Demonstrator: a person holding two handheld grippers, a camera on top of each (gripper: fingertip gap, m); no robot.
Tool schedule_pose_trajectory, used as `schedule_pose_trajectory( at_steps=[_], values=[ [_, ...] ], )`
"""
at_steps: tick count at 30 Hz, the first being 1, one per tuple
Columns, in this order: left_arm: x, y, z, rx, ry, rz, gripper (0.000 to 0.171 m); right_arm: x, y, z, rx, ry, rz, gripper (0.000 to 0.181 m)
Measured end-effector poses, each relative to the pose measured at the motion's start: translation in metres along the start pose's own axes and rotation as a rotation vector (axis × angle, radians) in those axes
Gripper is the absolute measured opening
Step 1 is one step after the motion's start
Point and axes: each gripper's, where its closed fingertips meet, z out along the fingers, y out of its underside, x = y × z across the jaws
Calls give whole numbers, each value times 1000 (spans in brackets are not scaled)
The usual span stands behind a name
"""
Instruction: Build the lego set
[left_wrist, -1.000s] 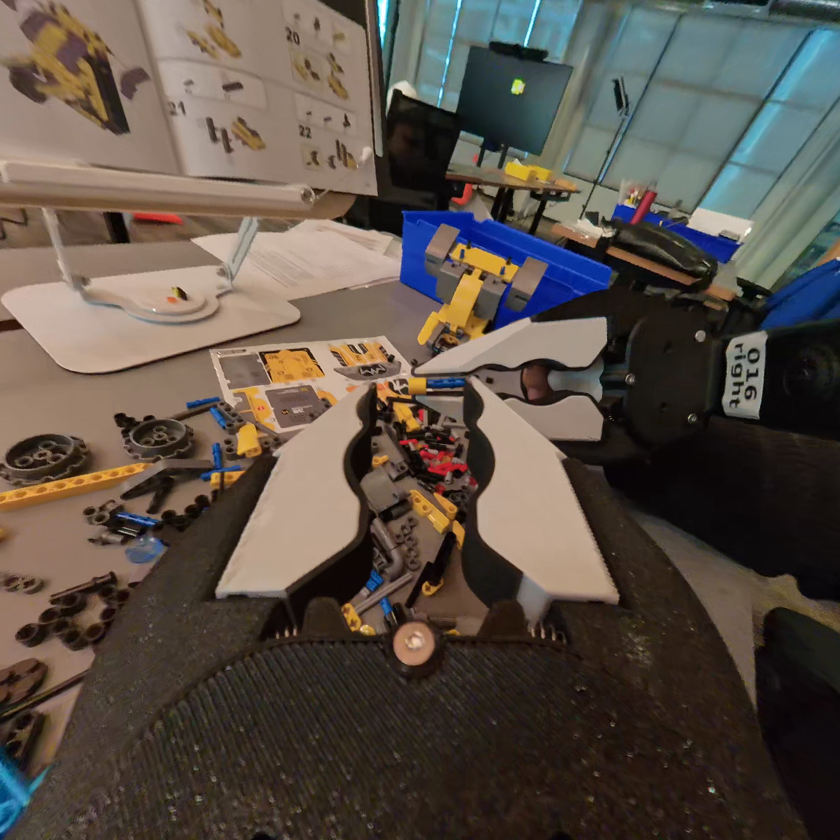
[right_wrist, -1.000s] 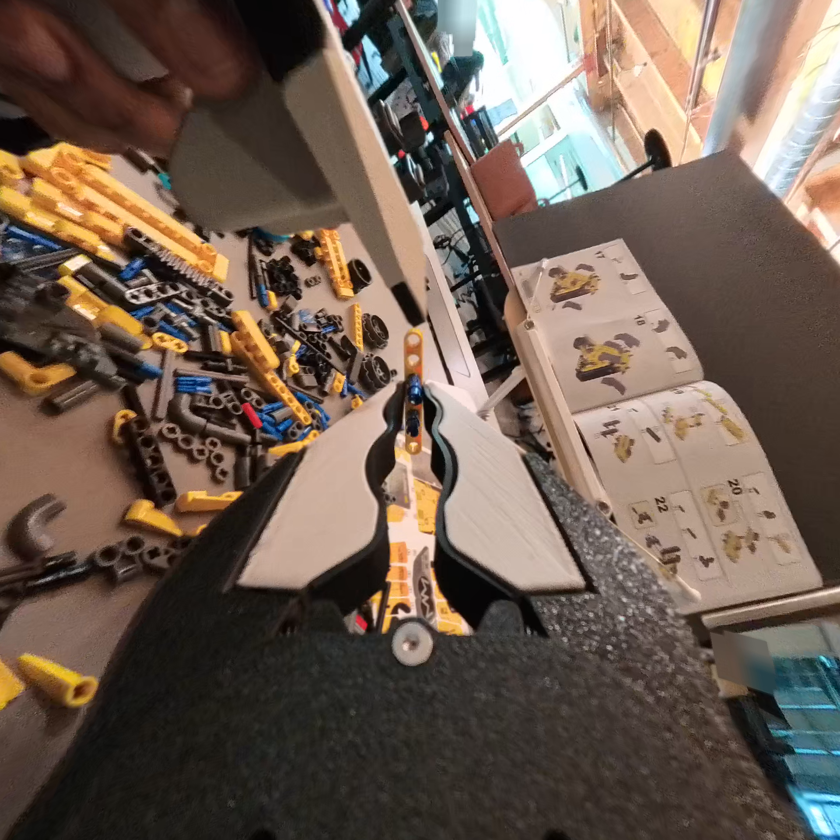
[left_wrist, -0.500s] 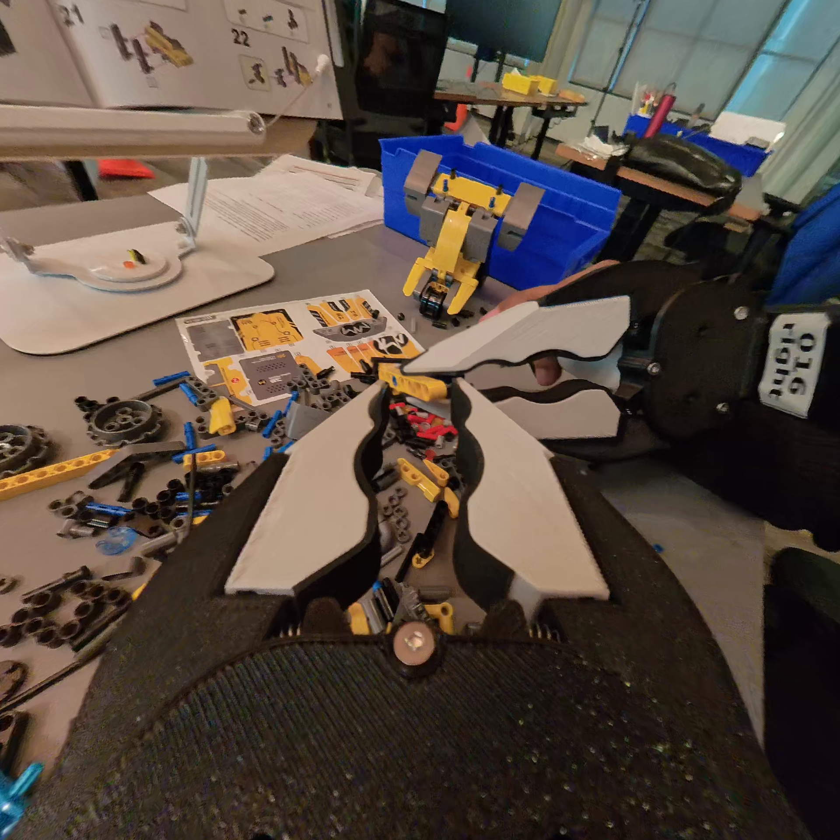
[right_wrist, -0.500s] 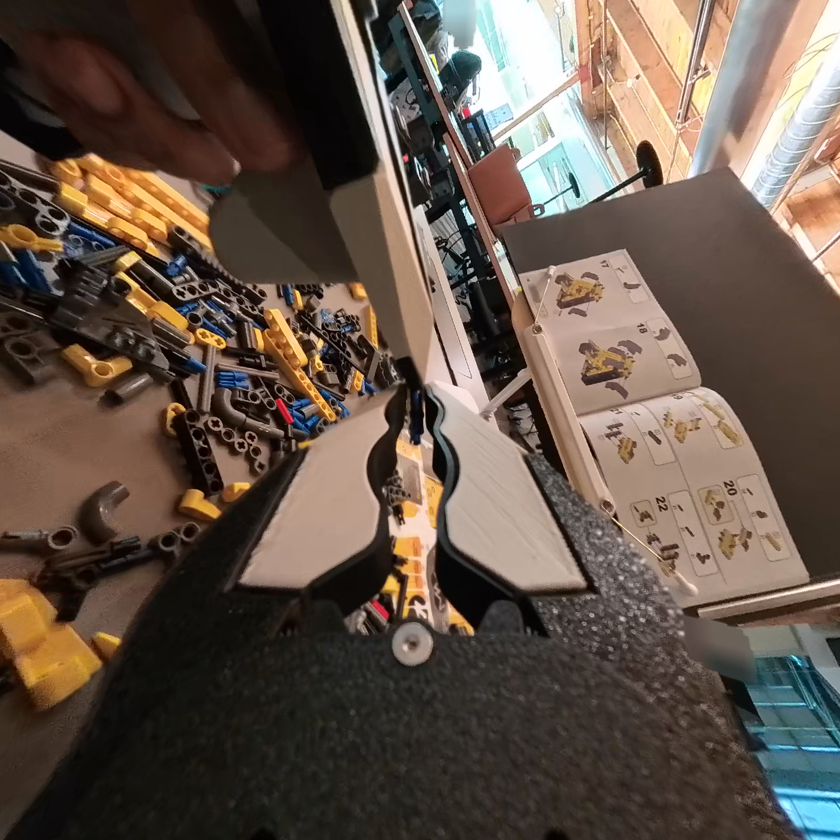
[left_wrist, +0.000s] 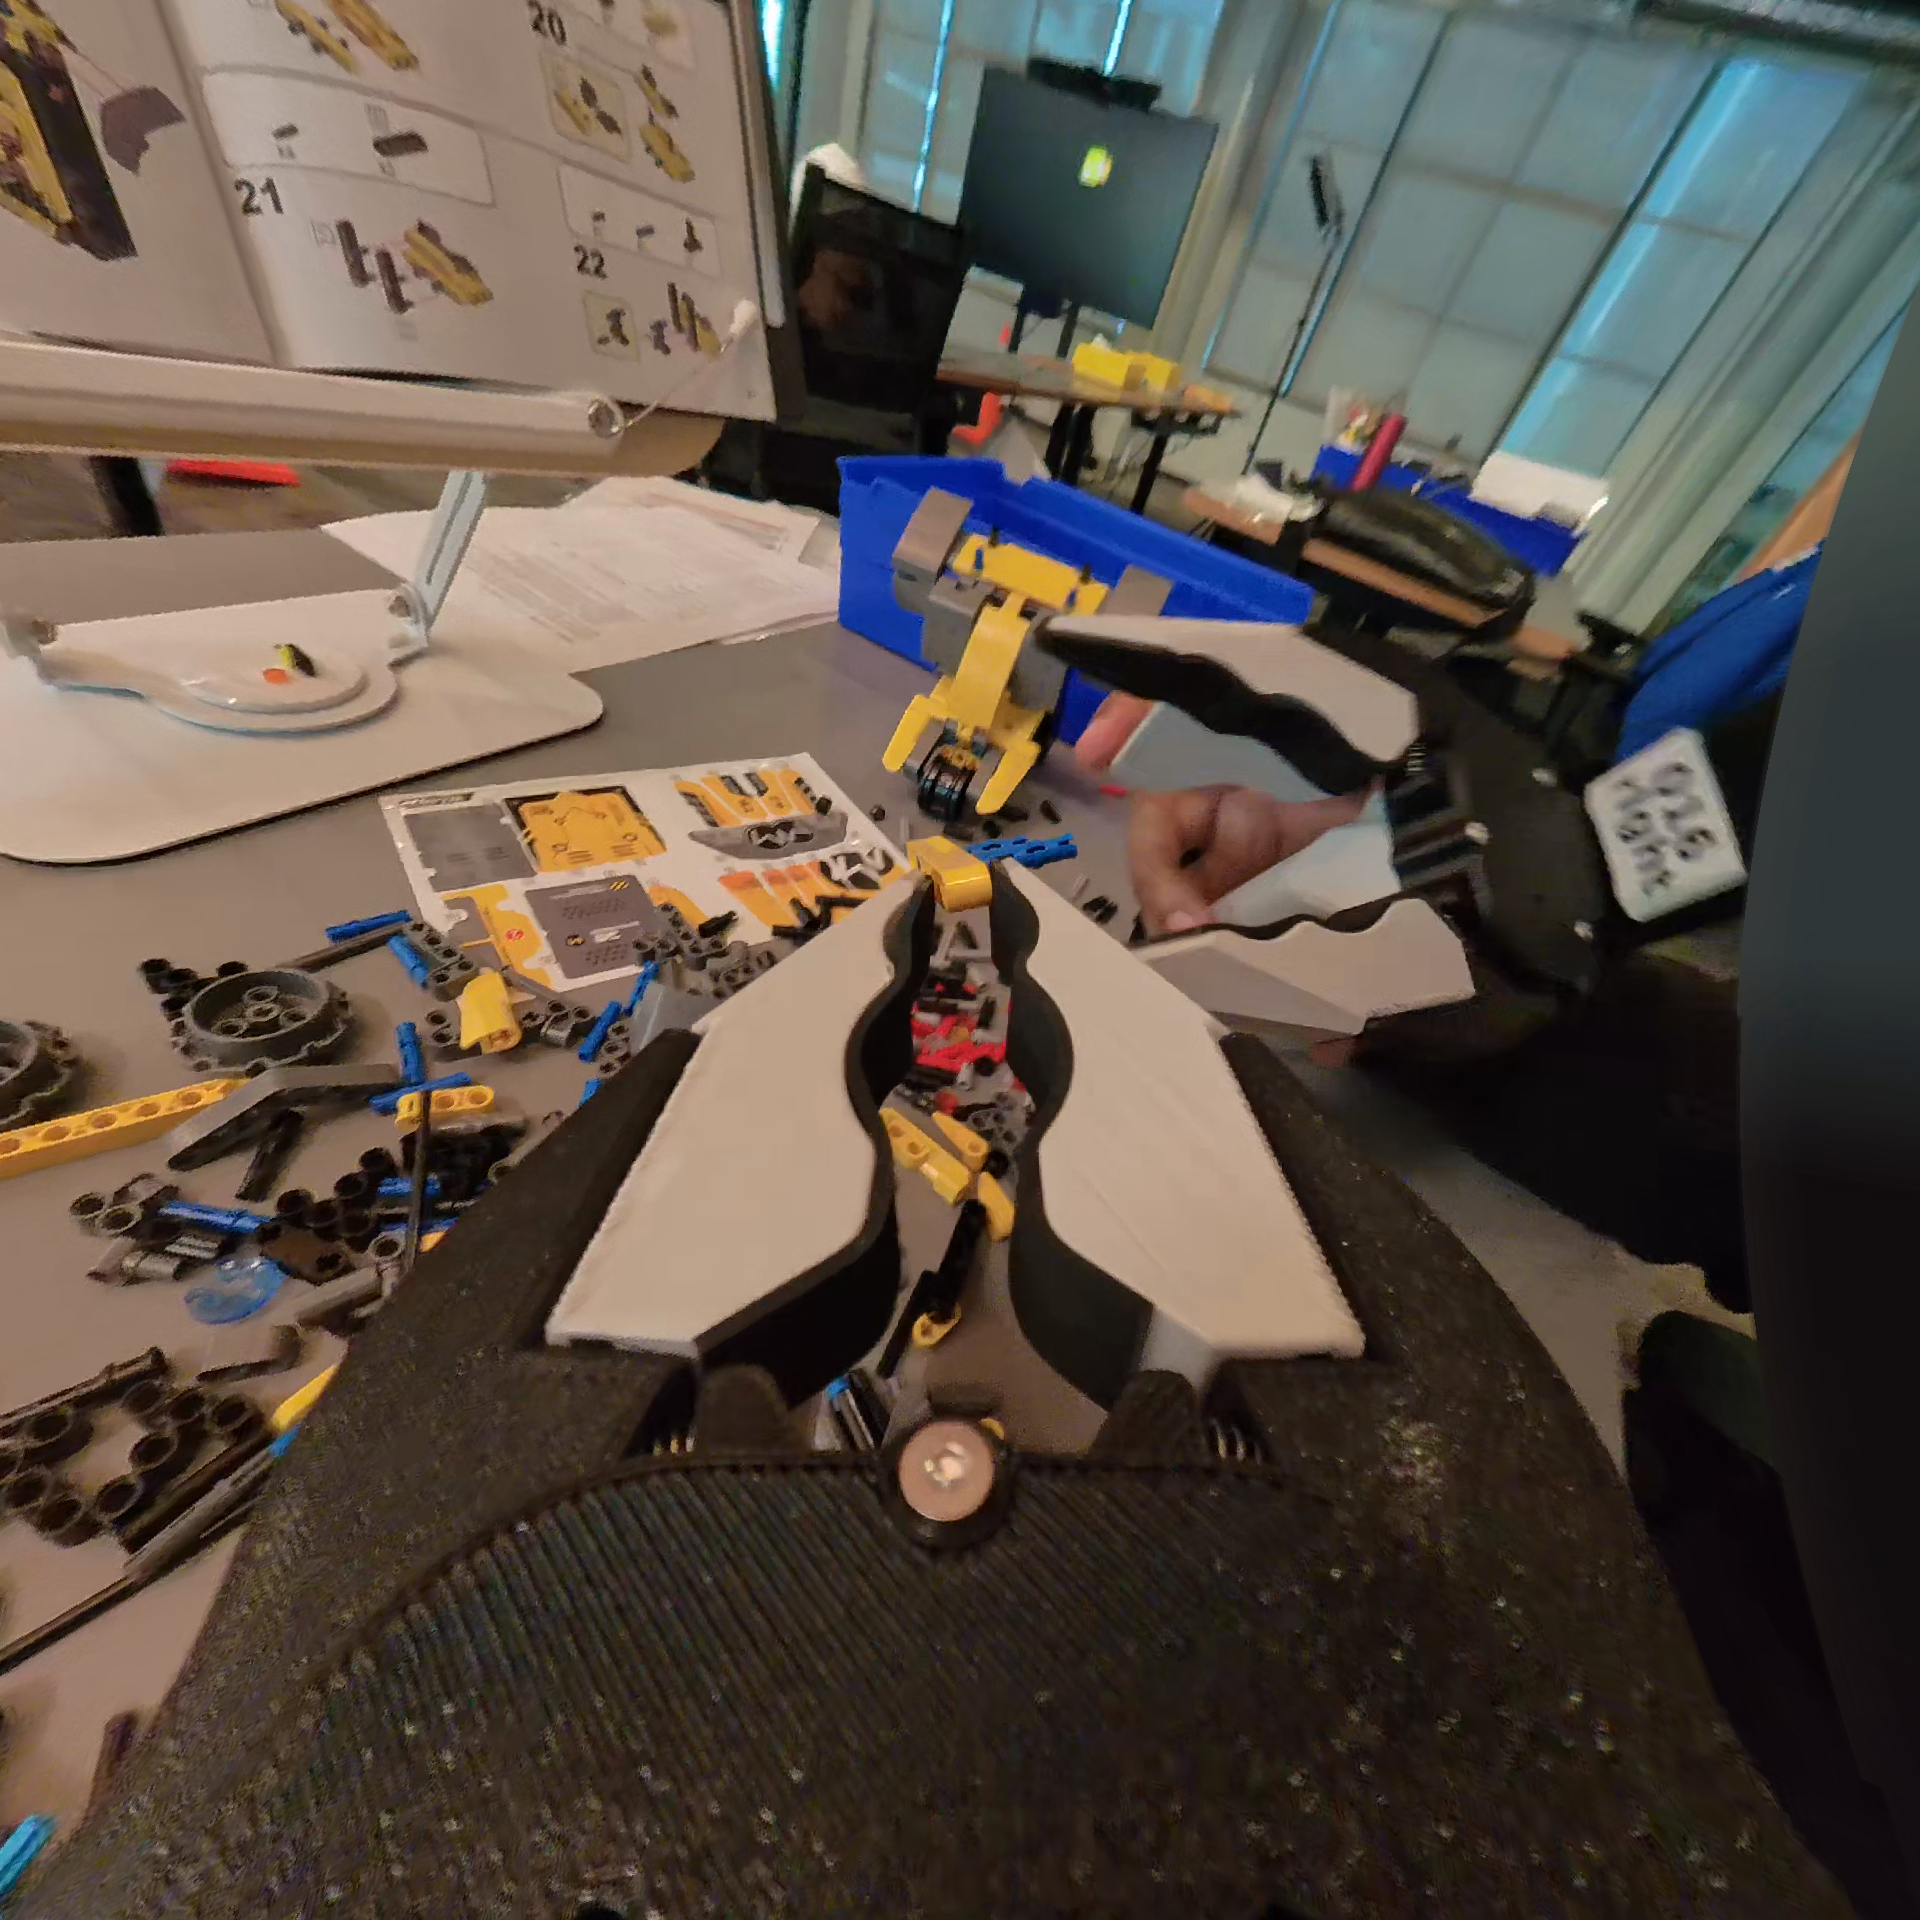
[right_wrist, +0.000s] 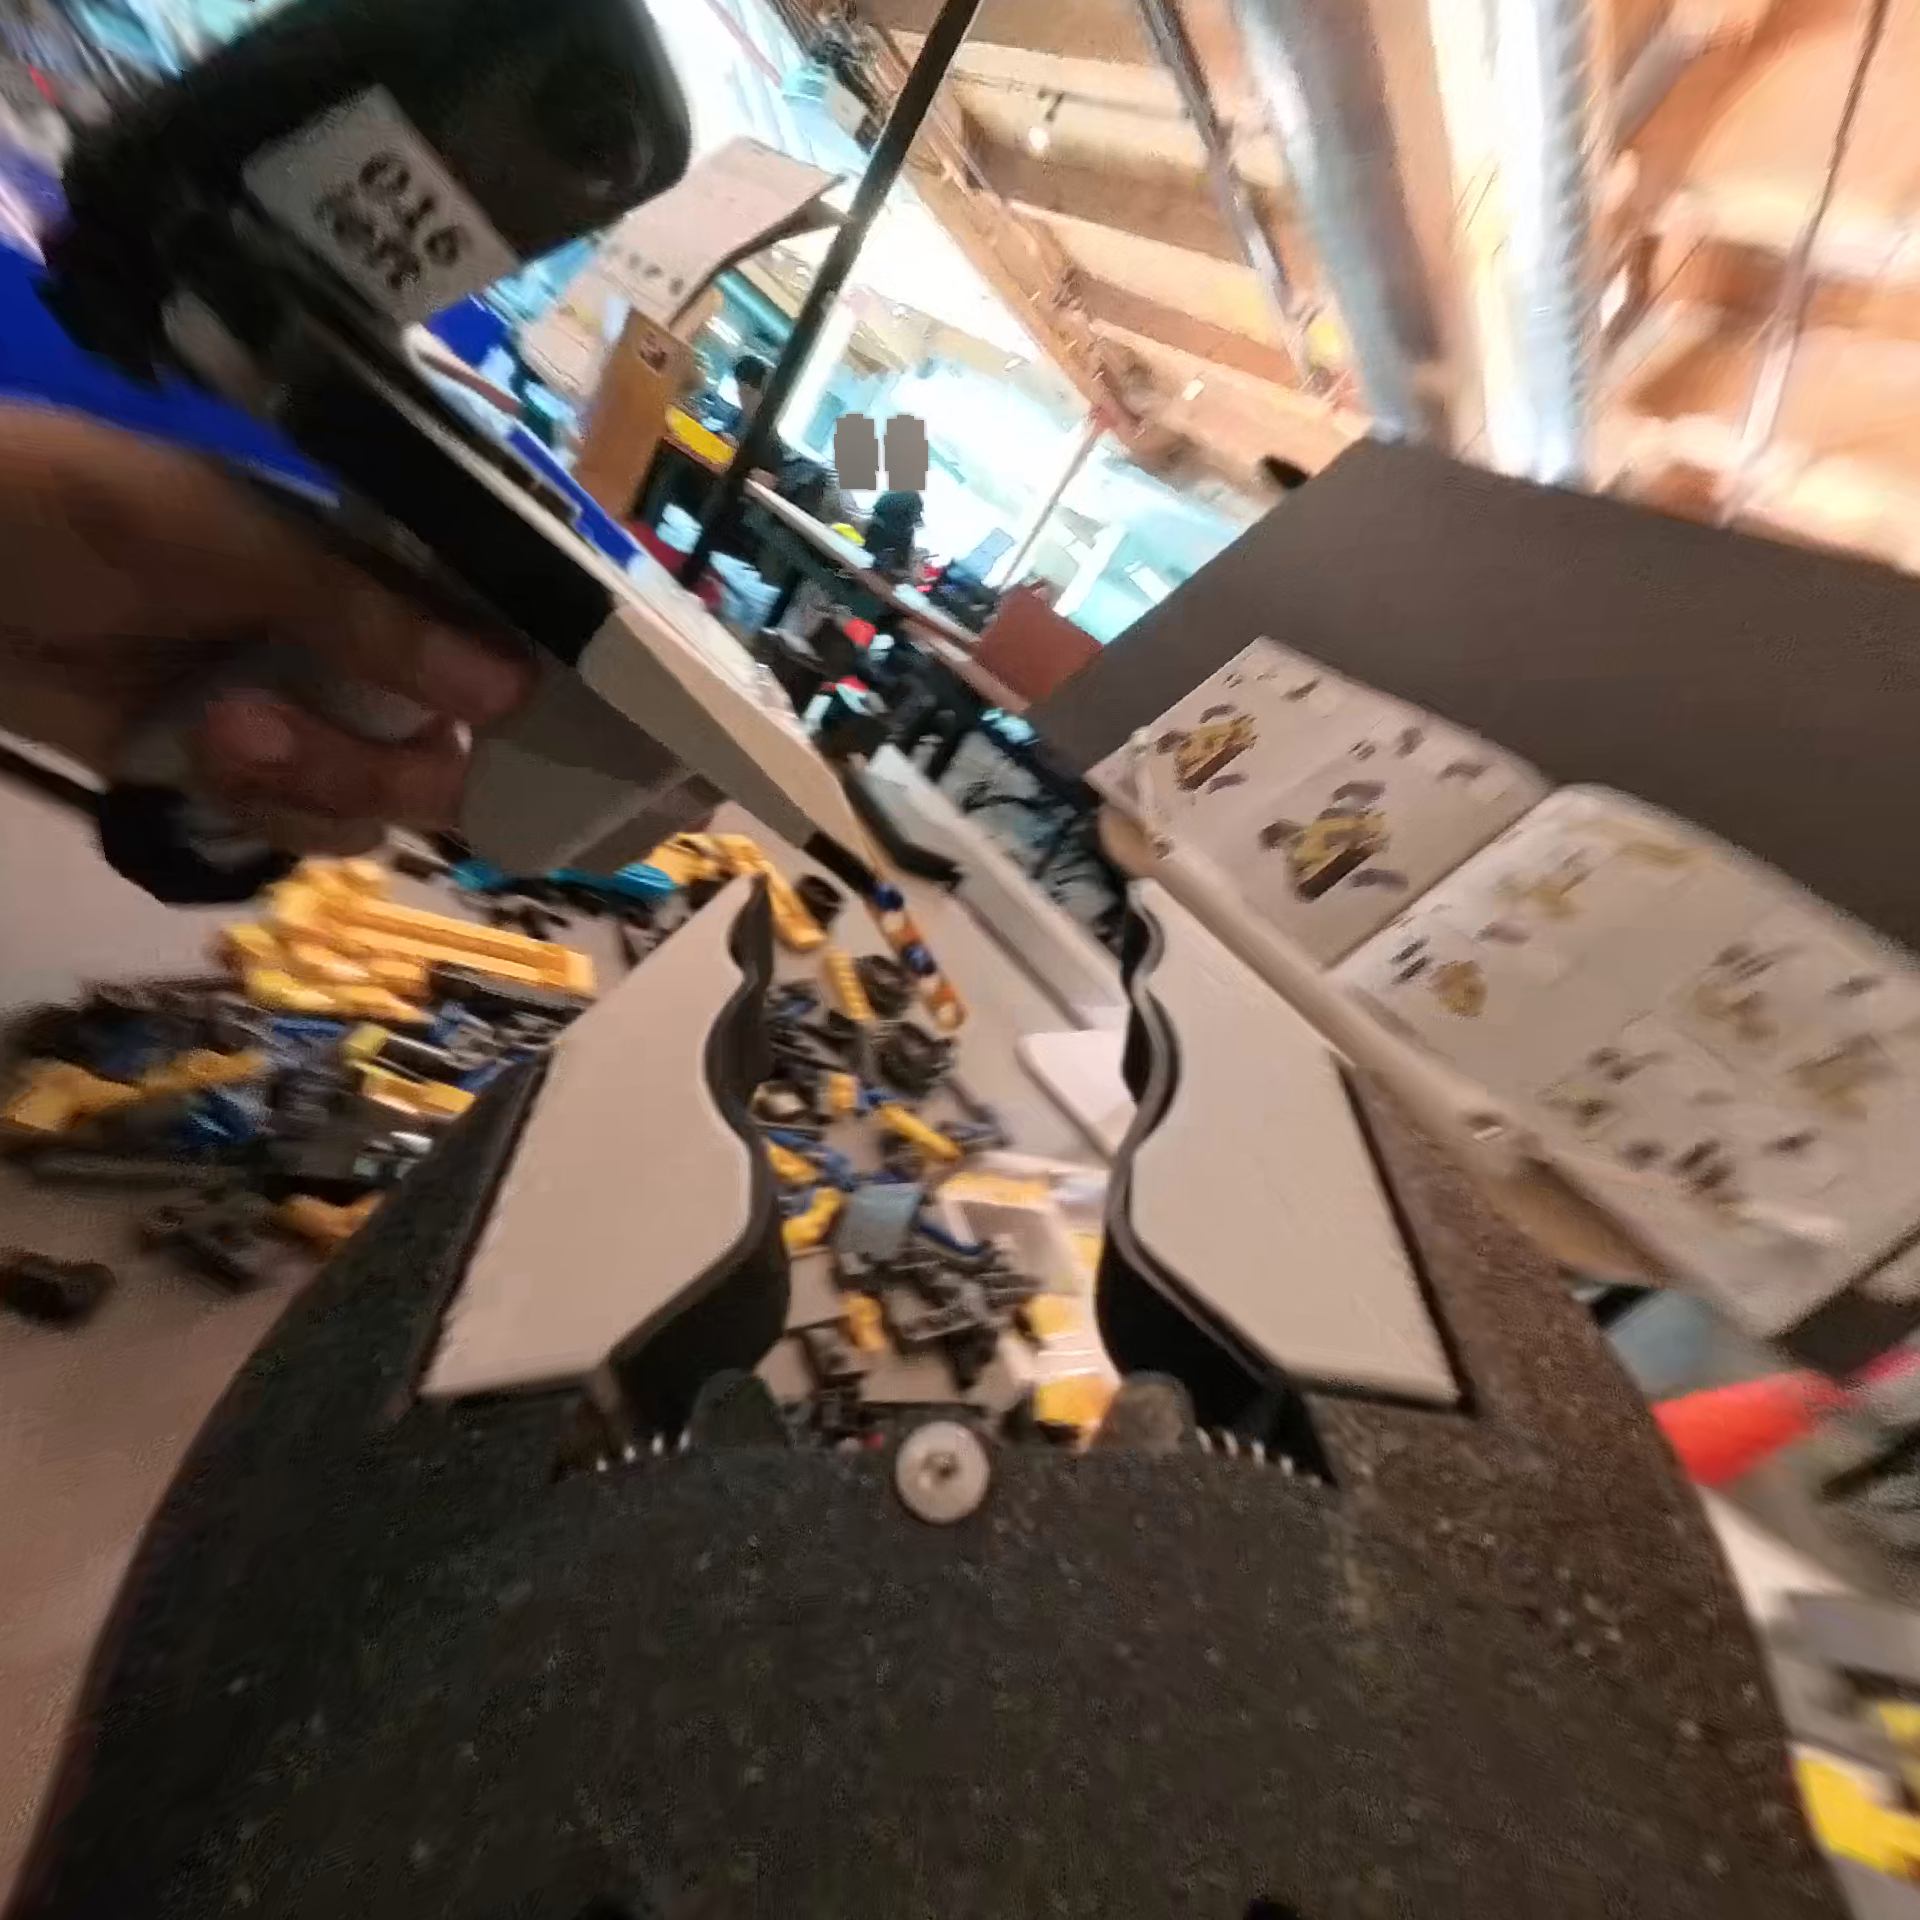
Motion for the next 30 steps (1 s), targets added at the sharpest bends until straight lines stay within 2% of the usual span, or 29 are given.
schedule_pose_trajectory(
  at_steps=[2,6,9,12,19,22,25,30],
  values=[
    [7,-7,-4,38,65,-30,7,-1,1,0,-11,-87,236,76],
    [22,-15,-9,85,209,-117,8,-2,-13,-8,79,-341,791,70],
    [34,-22,-15,117,315,-180,7,3,-13,-13,104,-446,1031,66],
    [39,-26,-18,133,373,-222,7,-3,-13,-16,106,-502,1060,63],
    [37,-15,-13,69,357,-225,7,-9,-19,-16,118,-572,1159,55],
    [36,-14,-12,64,346,-216,7,-5,-11,-13,98,-566,1240,41],
    [35,-13,-12,62,334,-203,7,-4,-8,-12,91,-582,1305,41],
    [35,-14,-12,65,335,-206,7,-7,-10,-14,94,-611,1305,43]
  ],
)
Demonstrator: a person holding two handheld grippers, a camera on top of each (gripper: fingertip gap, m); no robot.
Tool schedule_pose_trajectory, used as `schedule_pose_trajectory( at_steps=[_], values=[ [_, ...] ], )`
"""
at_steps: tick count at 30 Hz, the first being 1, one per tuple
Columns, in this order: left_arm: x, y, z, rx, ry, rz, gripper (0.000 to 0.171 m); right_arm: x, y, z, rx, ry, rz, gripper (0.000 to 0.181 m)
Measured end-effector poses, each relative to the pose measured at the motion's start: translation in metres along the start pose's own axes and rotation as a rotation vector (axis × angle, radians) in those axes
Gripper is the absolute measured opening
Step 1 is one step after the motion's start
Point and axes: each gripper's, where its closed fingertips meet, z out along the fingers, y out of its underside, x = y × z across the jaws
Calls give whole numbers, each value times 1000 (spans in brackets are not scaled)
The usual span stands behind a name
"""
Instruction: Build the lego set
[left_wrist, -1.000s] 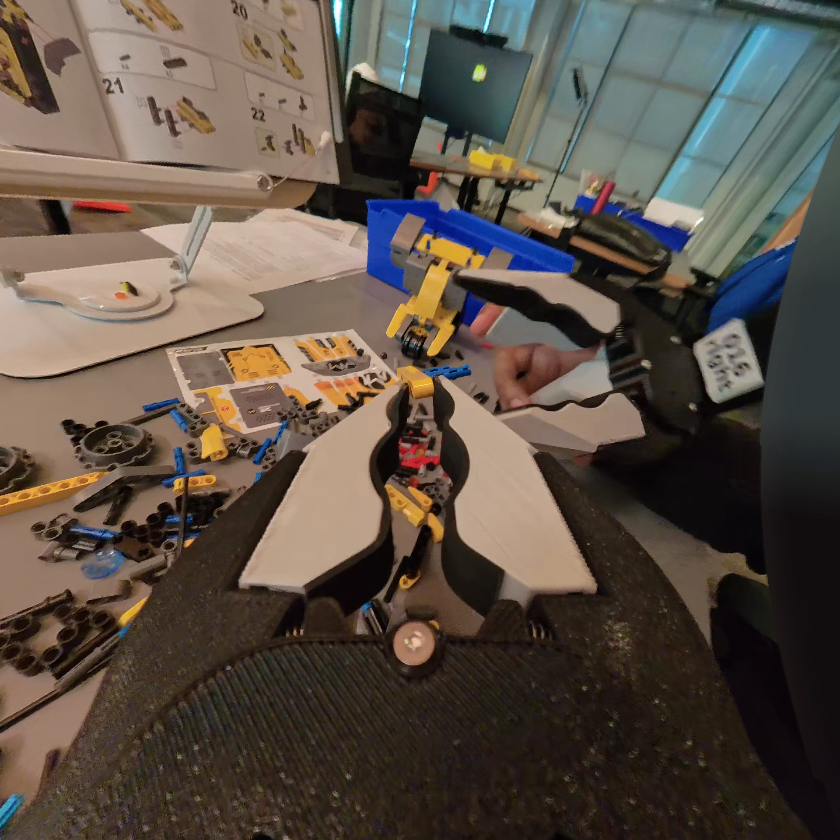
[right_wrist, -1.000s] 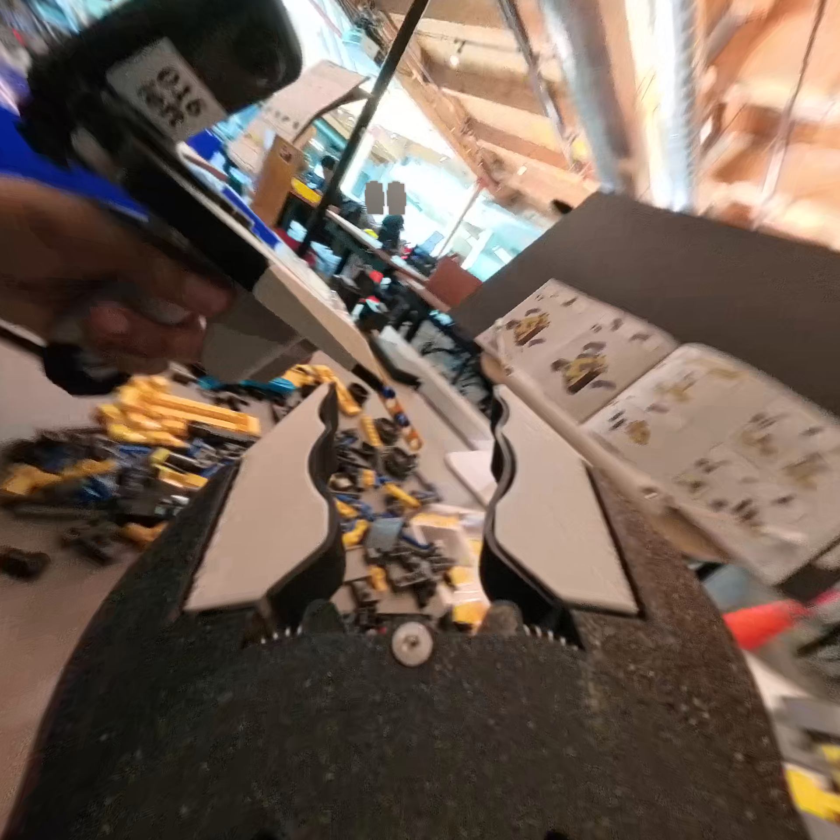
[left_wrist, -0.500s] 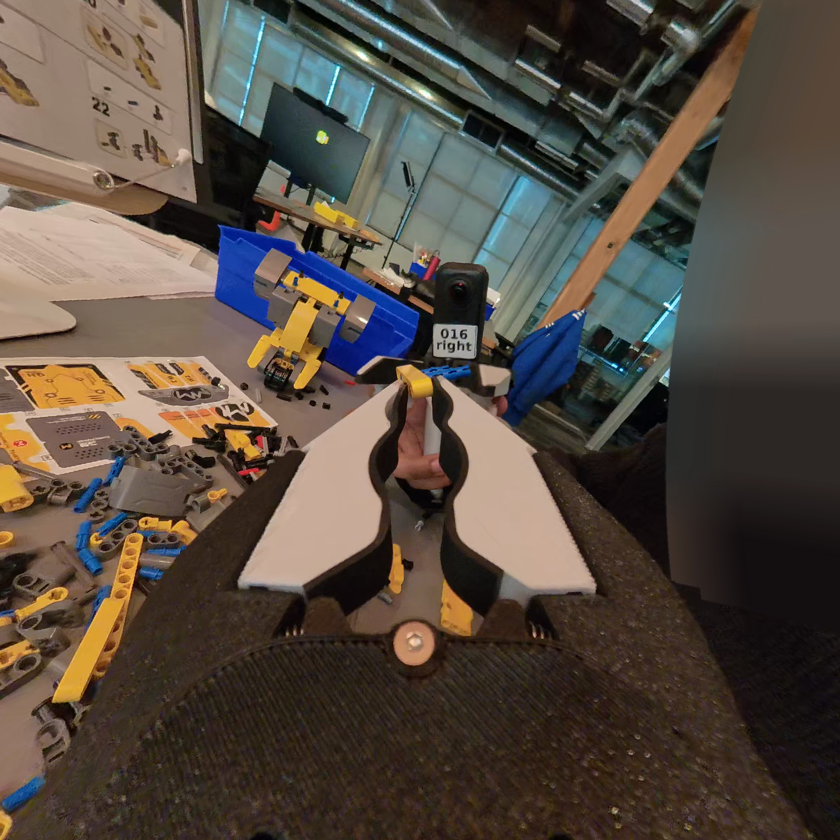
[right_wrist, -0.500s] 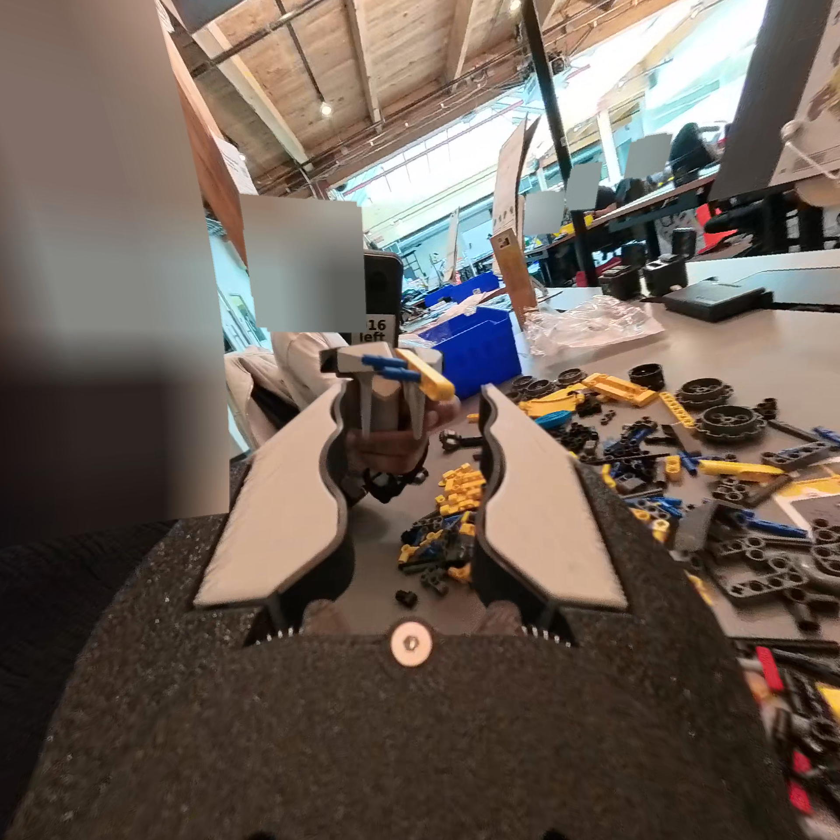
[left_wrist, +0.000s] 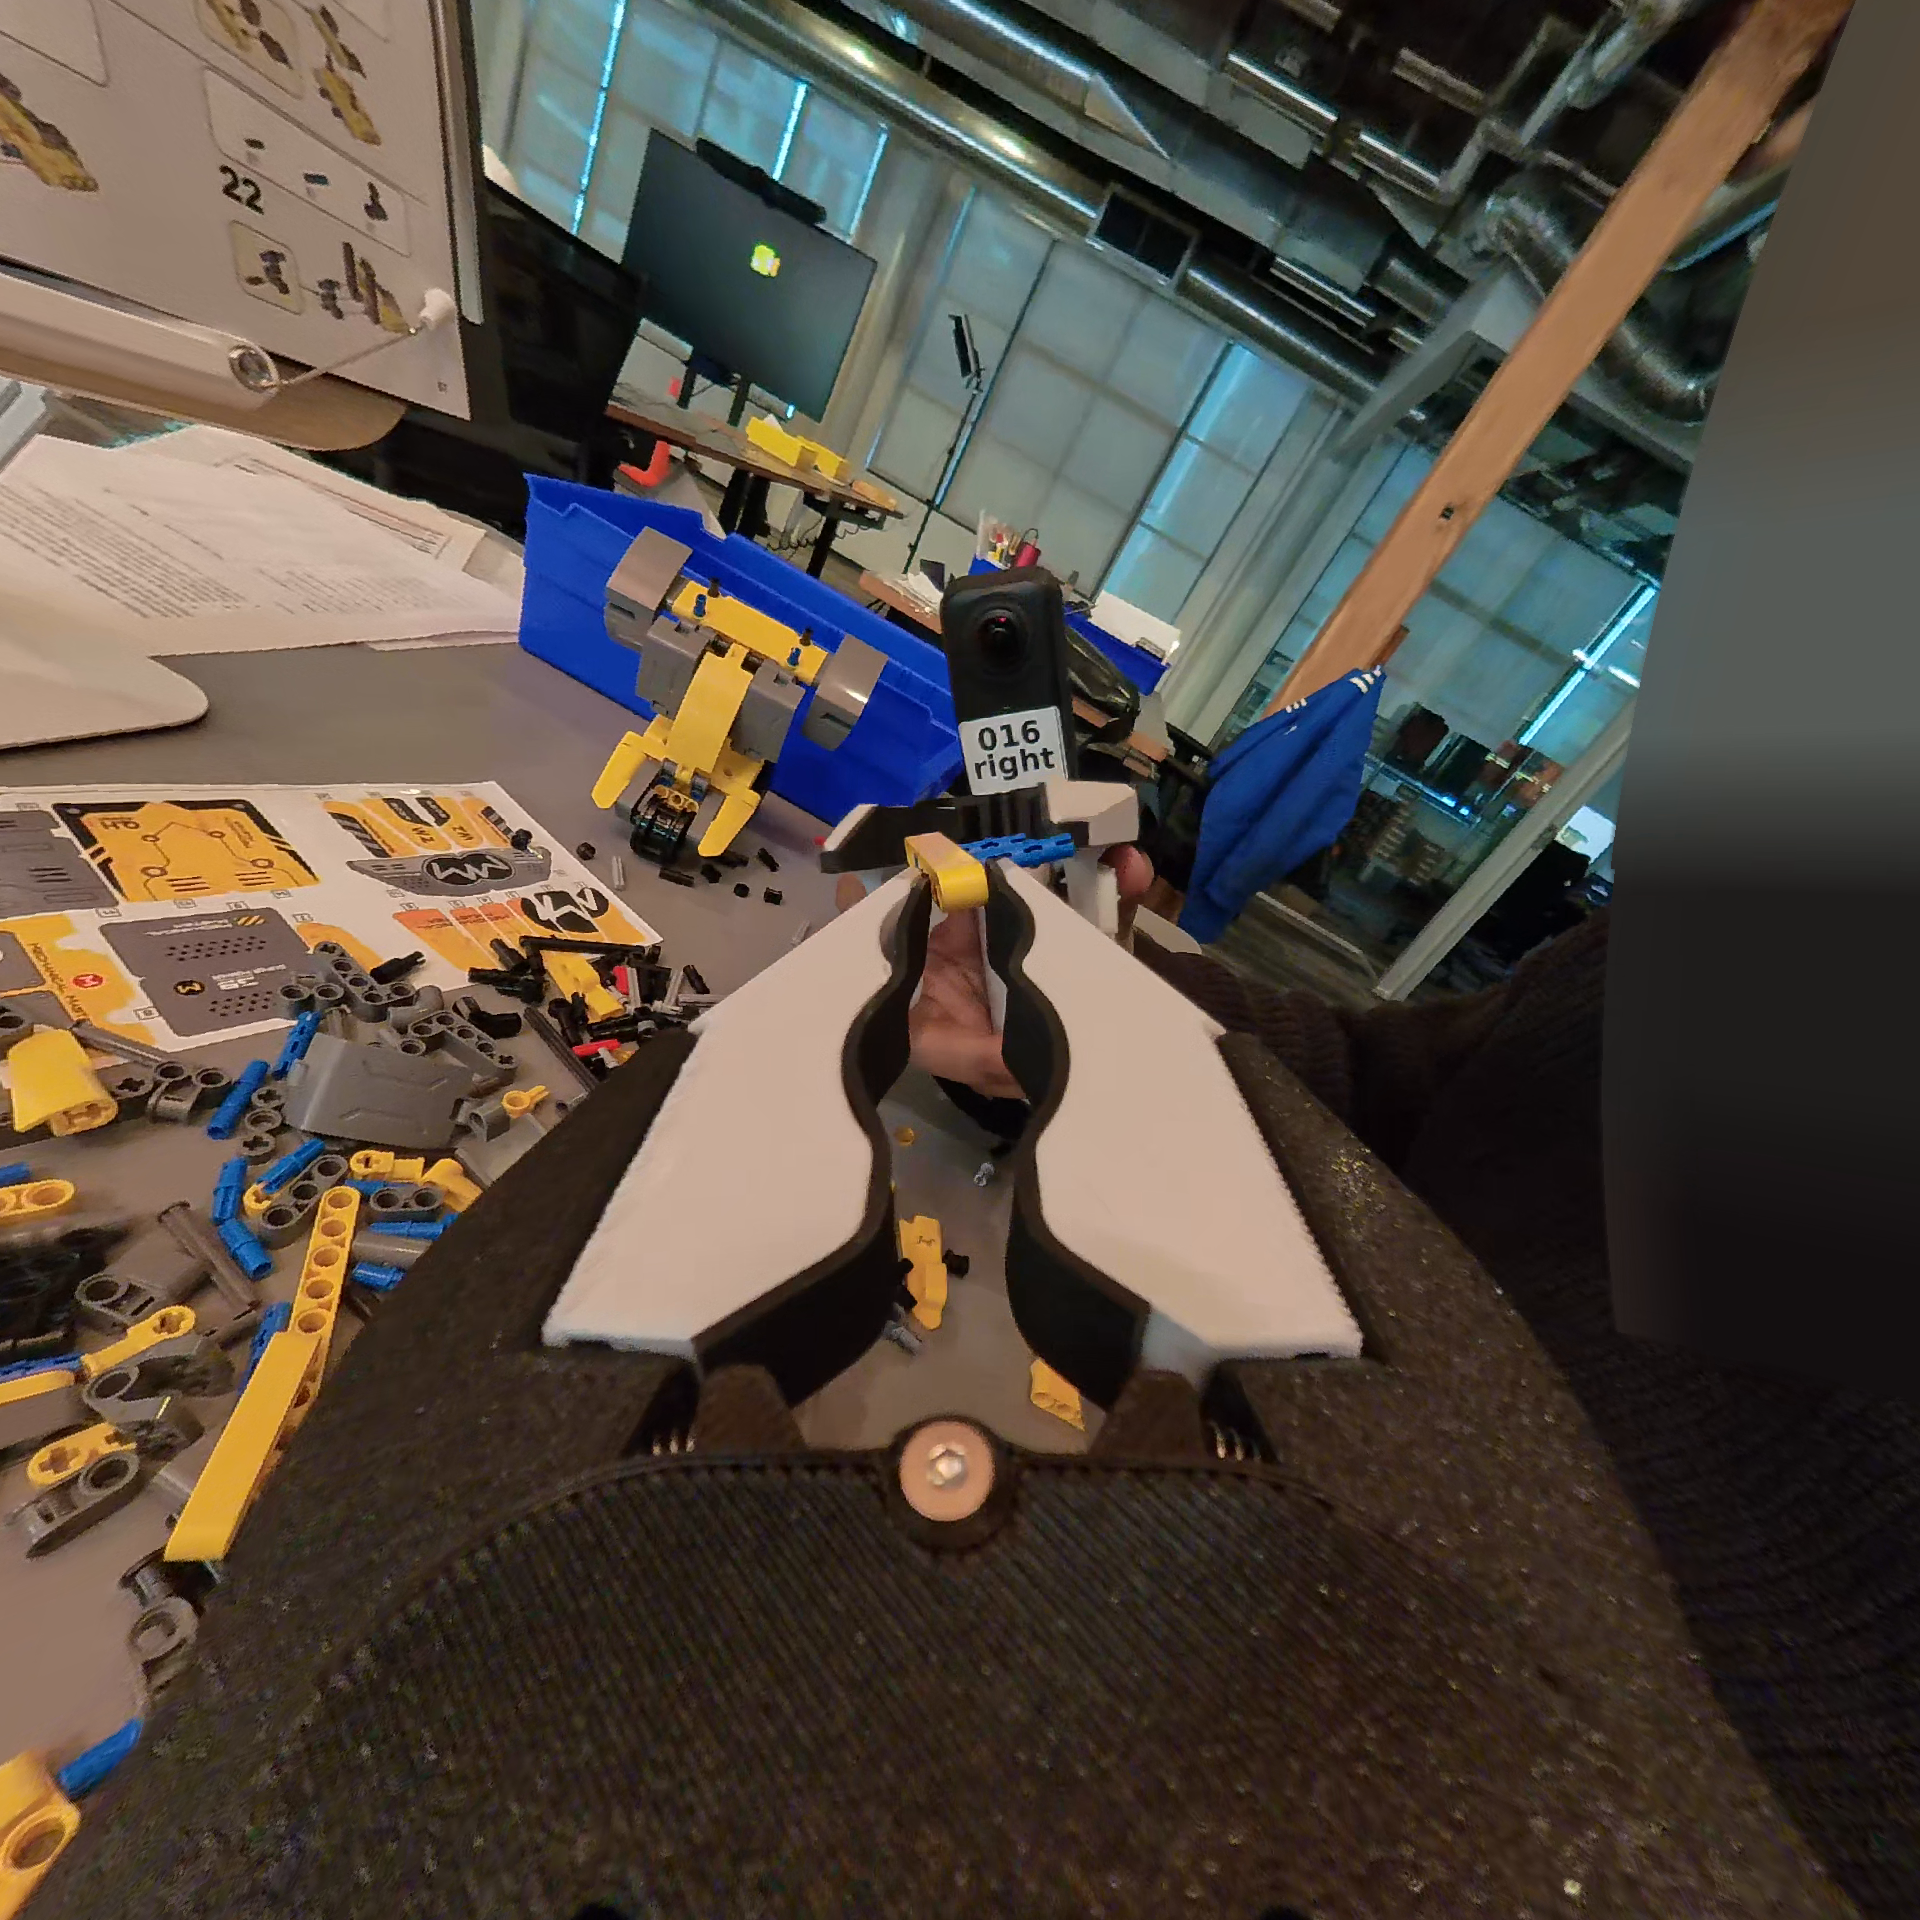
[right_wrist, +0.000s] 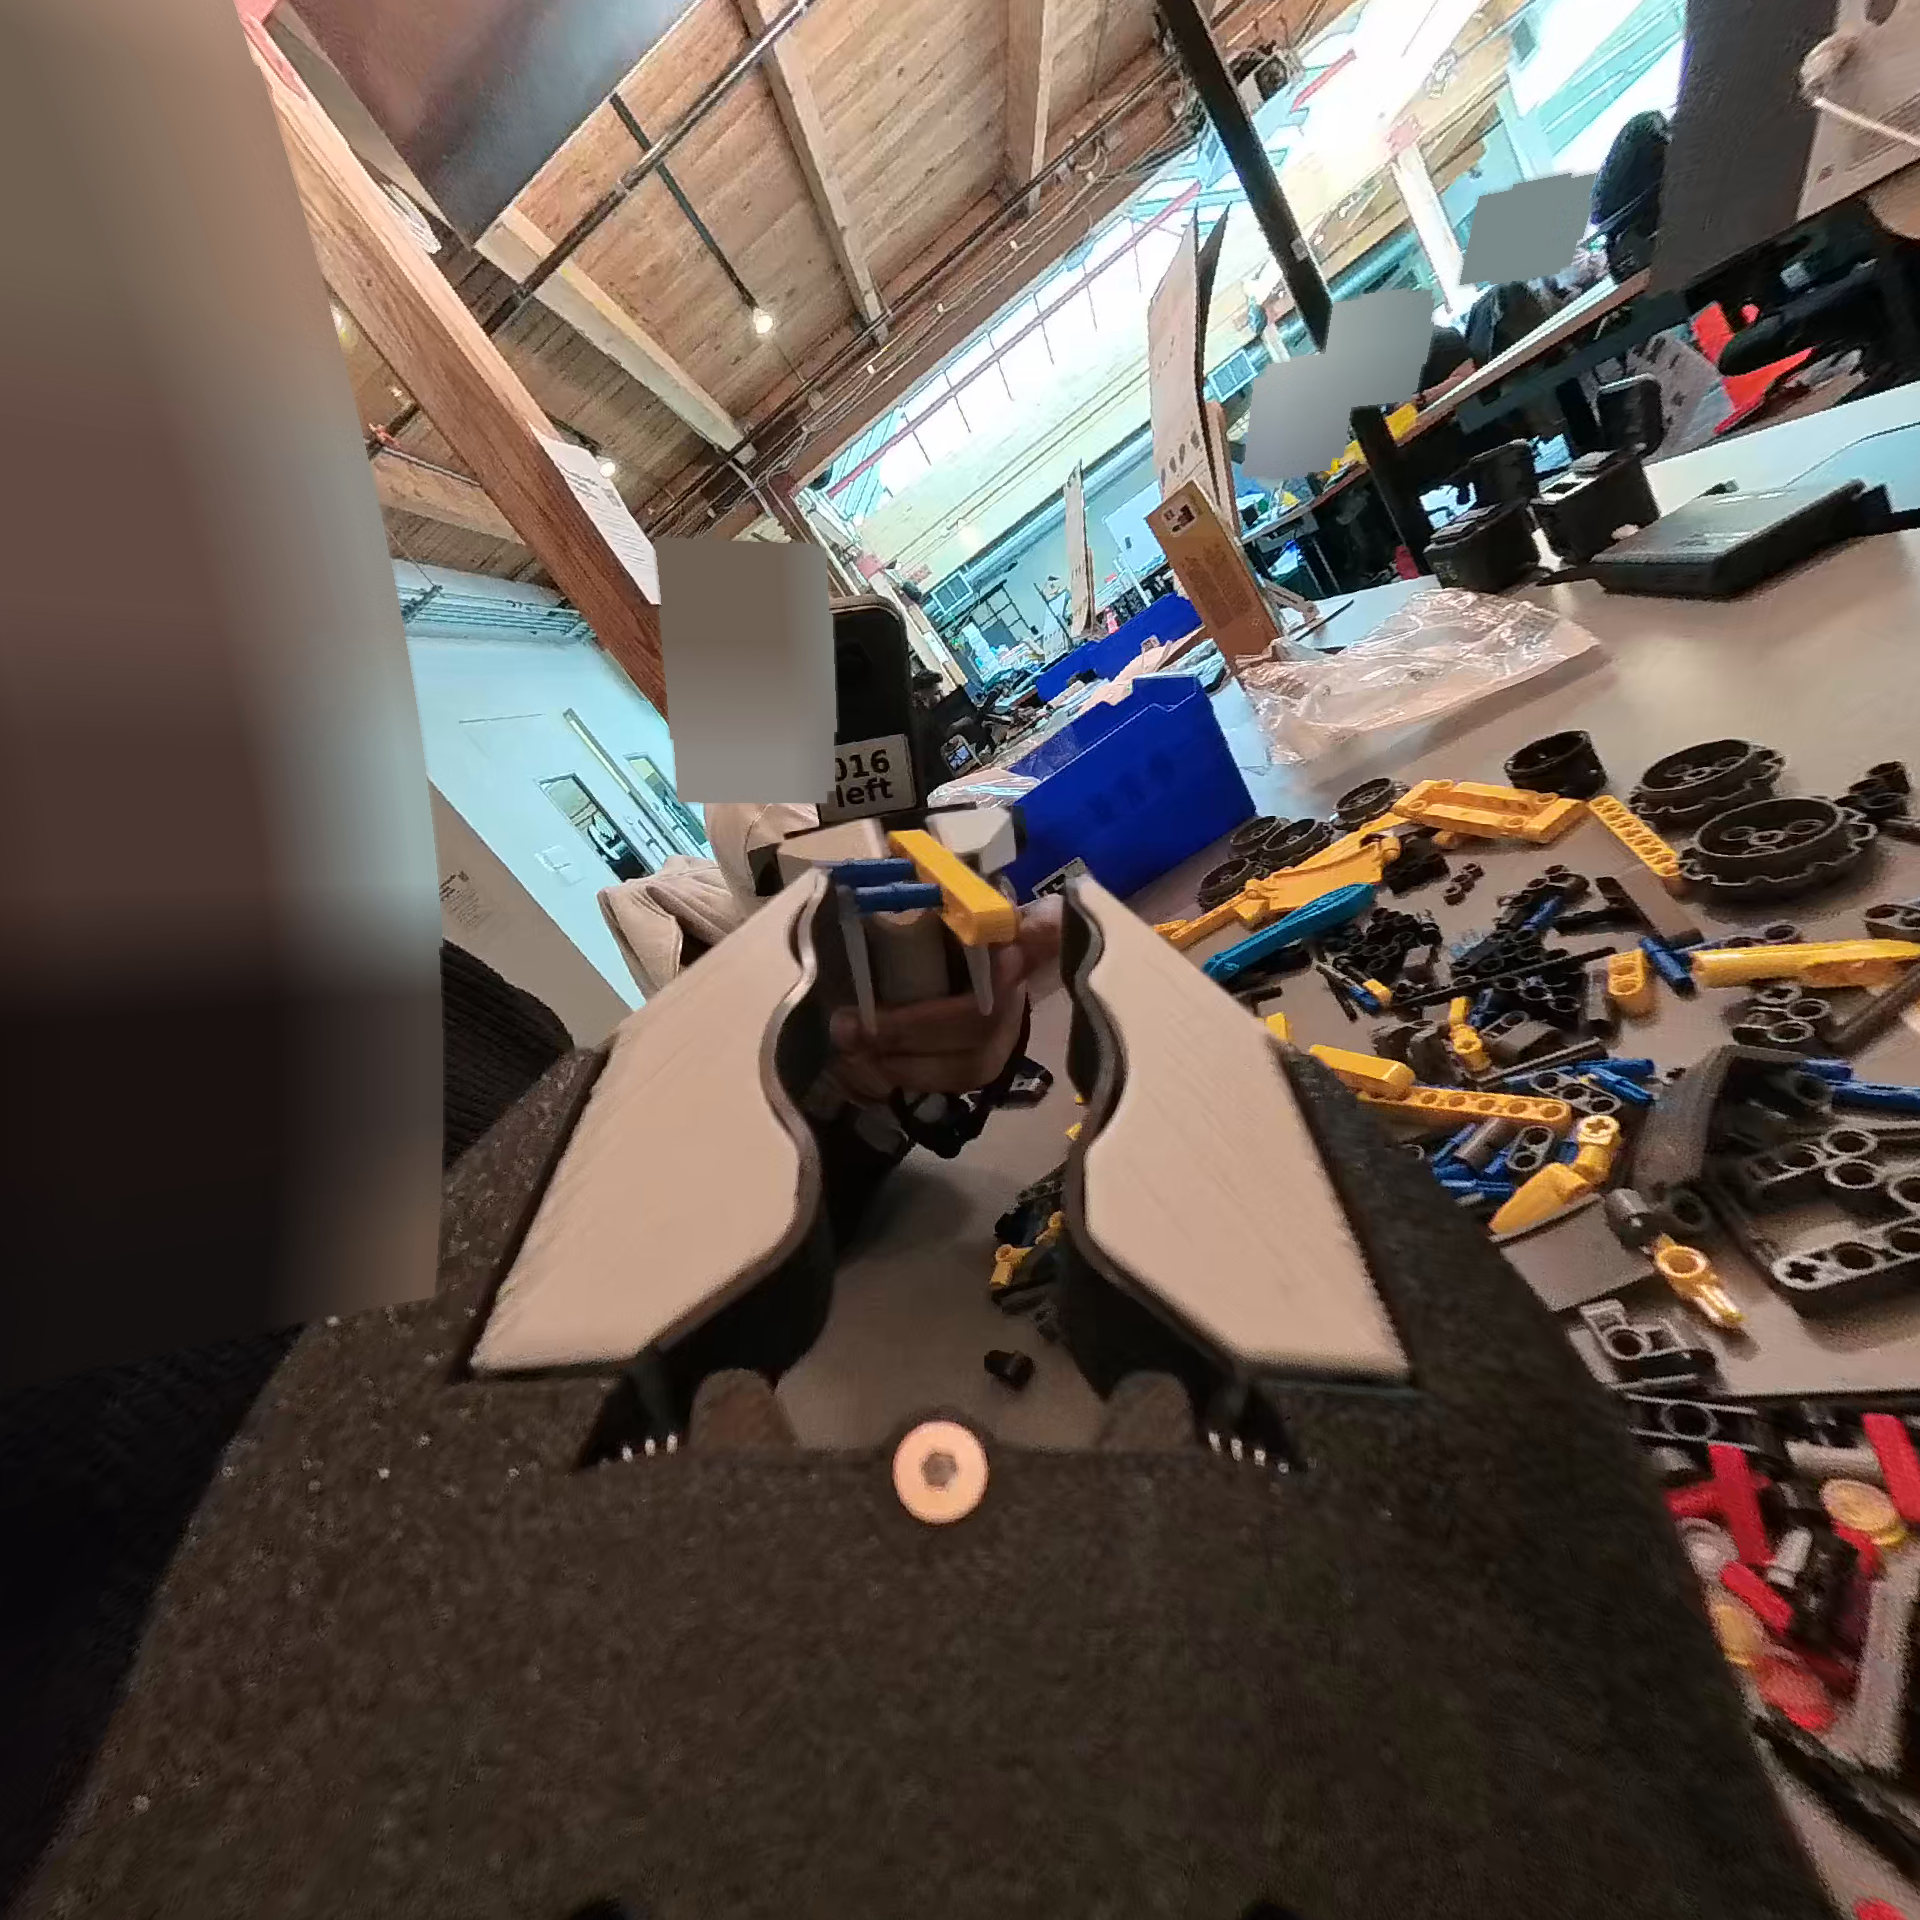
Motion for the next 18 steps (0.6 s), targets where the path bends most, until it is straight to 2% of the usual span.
schedule_pose_trajectory(
  at_steps=[6,11,14,18],
  values=[
    [-1,2,0,-12,-1,-2,7,-2,1,0,-5,-25,4,30],
    [-1,1,0,-7,-1,0,7,-2,2,1,-11,-33,21,30],
    [0,1,0,-5,-1,8,7,-3,5,3,-22,-32,32,39],
    [0,2,1,-9,1,9,7,-3,6,4,-9,-38,44,30]
  ],
)
